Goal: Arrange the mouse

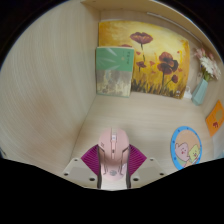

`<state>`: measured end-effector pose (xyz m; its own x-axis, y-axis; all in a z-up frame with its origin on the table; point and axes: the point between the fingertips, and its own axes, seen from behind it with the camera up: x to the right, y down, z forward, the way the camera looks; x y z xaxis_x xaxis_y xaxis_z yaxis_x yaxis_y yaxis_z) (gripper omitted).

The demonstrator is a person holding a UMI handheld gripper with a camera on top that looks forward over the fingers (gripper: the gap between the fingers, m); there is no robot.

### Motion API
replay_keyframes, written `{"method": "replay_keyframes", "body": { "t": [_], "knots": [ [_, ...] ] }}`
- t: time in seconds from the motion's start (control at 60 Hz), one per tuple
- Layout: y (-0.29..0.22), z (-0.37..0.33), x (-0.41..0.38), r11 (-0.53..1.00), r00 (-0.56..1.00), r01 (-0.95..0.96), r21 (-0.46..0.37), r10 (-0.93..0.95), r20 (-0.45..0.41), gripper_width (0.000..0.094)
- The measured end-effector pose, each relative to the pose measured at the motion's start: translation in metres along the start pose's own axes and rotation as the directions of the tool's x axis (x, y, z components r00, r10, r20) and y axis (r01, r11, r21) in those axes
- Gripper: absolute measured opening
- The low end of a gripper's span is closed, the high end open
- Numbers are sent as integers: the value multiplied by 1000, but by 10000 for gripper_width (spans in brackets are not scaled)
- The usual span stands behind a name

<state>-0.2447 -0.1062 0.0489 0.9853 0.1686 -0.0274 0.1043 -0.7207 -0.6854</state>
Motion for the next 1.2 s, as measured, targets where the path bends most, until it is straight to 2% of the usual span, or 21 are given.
{"method": "replay_keyframes", "body": {
  "t": [0.167,0.25,0.333,0.433,0.517,0.683,0.733,0.783,0.917,1.0,1.117,1.2],
  "knots": [
    [-132,-68,70,972,999,-15,233,26,-45,329],
    [-185,-104,116,950,996,-13,313,39,-76,329],
    [-208,-125,169,932,991,12,363,37,-129,328],
    [-212,-135,231,930,986,-6,368,66,-152,329],
    [-183,-118,278,942,981,-30,333,92,-171,327],
    [-87,-59,331,987,977,-62,148,90,-195,339],
    [-53,-40,336,995,976,-62,85,78,-202,338],
    [-23,-24,331,996,981,-89,29,92,-172,339],
    [30,6,325,995,986,-76,-67,65,-154,339],
    [47,15,320,992,989,-70,-103,55,-141,340],
    [55,22,317,991,988,-81,-104,66,-138,381],
    [57,23,316,987,984,-123,-106,107,-141,458]
  ]
}}
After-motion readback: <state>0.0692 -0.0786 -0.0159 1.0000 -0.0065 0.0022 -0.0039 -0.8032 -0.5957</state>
